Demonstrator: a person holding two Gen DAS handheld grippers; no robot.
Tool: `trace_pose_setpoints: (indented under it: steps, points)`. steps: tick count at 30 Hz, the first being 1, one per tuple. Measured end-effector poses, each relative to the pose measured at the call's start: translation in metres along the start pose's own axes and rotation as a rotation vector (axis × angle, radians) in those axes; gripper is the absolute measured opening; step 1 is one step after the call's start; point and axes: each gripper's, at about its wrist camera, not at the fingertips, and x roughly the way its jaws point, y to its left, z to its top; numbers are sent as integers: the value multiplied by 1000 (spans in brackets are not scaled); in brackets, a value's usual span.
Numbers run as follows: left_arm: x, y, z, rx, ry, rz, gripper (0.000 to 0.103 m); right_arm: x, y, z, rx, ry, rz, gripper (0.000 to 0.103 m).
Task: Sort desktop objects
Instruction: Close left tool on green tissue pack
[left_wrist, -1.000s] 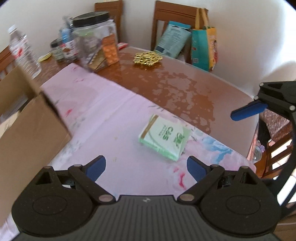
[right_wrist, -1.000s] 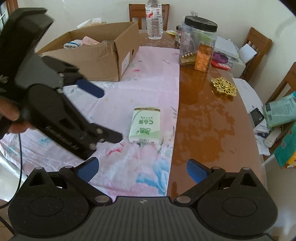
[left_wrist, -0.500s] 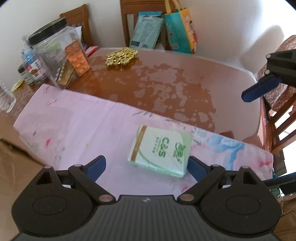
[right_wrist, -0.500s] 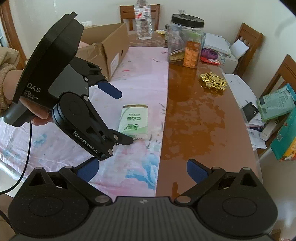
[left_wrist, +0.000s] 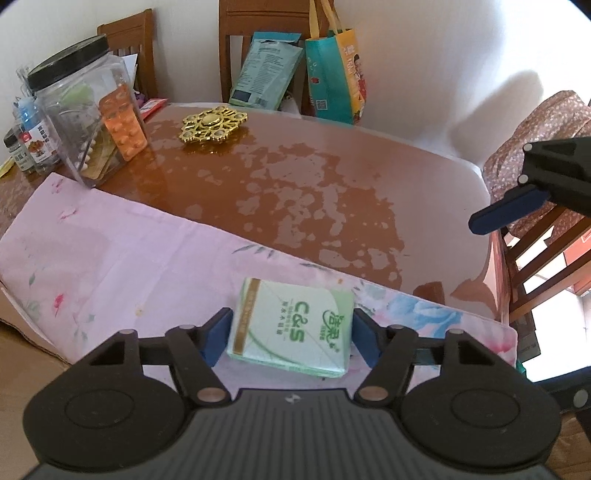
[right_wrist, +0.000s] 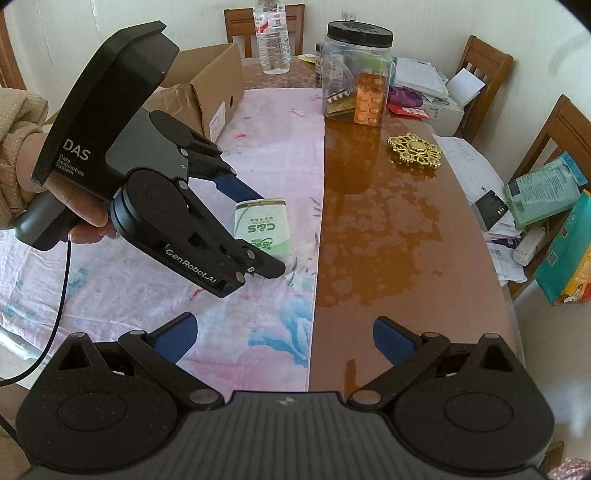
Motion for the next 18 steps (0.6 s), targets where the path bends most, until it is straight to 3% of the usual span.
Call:
trace_pose_setpoints:
  steps: [12, 18]
  points:
    - [-19, 11, 1, -84, 1, 31, 67, -3, 8, 9, -33, 11, 18, 103]
    - [-45, 14, 7, -112, -26, 83, 67, -8, 10, 20, -54, -6, 35, 103]
